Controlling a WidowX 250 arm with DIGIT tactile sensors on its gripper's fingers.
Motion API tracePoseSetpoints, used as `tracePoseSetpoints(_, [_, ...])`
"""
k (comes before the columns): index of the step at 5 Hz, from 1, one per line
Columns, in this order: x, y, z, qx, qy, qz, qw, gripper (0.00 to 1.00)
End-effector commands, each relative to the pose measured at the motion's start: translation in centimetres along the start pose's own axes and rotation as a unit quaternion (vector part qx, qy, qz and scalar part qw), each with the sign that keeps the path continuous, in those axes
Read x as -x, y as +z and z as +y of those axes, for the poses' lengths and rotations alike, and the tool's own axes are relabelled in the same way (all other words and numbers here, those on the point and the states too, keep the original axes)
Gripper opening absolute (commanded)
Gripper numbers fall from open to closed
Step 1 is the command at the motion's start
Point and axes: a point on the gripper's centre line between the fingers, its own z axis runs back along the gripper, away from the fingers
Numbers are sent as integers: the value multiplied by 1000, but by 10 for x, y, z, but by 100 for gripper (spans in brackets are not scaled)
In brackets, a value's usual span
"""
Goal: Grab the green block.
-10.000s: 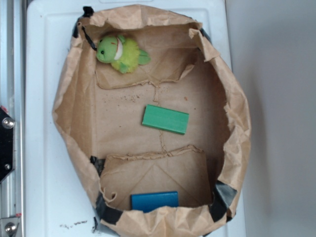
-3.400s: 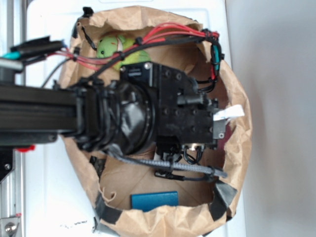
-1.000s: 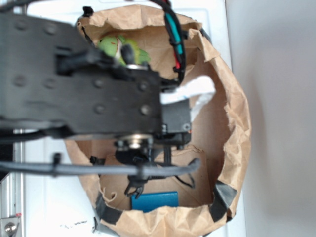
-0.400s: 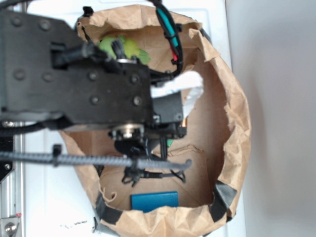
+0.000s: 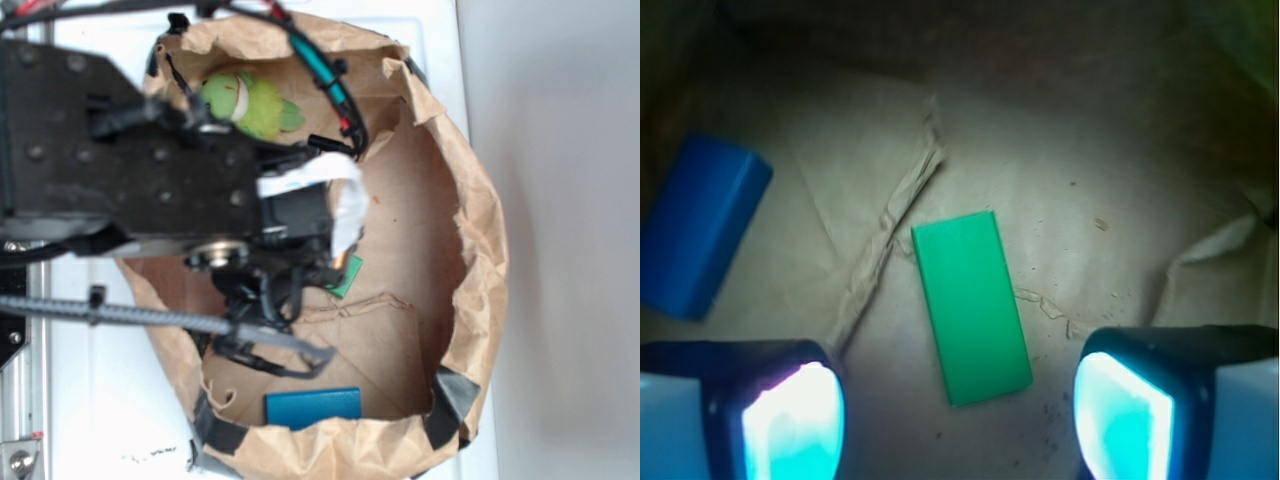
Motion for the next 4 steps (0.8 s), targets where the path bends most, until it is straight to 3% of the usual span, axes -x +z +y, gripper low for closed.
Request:
tracePoseSetpoints(1, [-12, -13, 0, -12, -42, -23, 999, 100])
tracePoseSetpoints(4, [-17, -49, -4, -13, -62, -1, 998, 100])
